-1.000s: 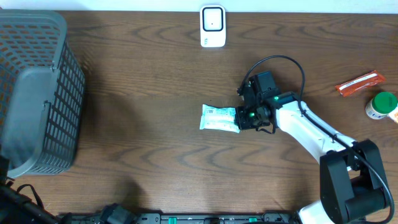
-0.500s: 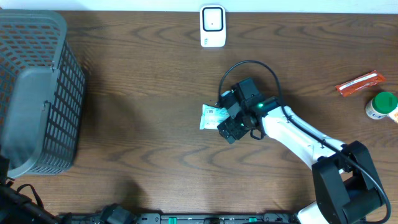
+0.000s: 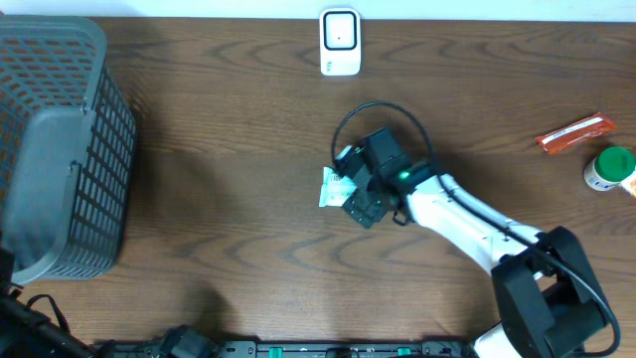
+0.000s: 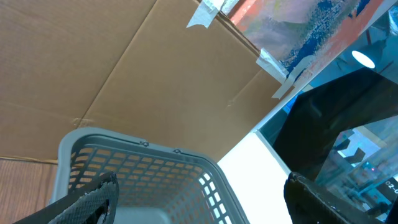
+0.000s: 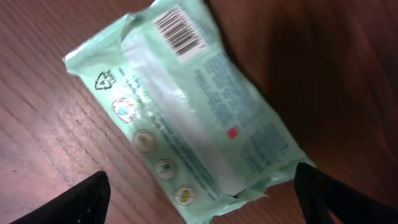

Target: Scan the item barcode

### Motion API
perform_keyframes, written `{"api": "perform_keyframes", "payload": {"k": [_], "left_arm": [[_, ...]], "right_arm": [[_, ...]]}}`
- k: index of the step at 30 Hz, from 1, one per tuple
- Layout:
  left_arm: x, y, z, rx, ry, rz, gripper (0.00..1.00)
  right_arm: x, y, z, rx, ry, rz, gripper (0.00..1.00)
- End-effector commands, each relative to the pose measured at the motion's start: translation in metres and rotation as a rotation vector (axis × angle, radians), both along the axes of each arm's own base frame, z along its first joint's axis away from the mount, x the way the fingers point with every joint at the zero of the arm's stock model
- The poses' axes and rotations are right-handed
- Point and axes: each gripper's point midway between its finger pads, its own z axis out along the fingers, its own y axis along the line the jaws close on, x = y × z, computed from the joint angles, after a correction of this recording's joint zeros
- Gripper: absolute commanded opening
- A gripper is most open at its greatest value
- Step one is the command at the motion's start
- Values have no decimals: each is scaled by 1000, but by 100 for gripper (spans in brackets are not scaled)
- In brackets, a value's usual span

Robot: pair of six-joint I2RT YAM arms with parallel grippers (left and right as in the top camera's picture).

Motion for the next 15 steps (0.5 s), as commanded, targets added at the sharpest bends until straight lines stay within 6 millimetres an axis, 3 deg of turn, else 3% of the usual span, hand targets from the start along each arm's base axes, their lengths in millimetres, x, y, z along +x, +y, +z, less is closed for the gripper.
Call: {"api": "perform_keyframes", "payload": {"k": [1,5,9,15], "left_arm": [[-8,5,-6,-29,18,43,85],[-8,5,-6,-29,18,43,86],[-8,5,-6,-29,18,43,86],[-8,5,-6,-29,18,43,85]], "right_arm": [[-5,-2,-17,-158,-47,8,90],[-4,-8,-44,-290,-74,3,88],[3,-38,-70,-508,-137,-64,81],[-20,-34,-94,-493,-18,-13,79]]}}
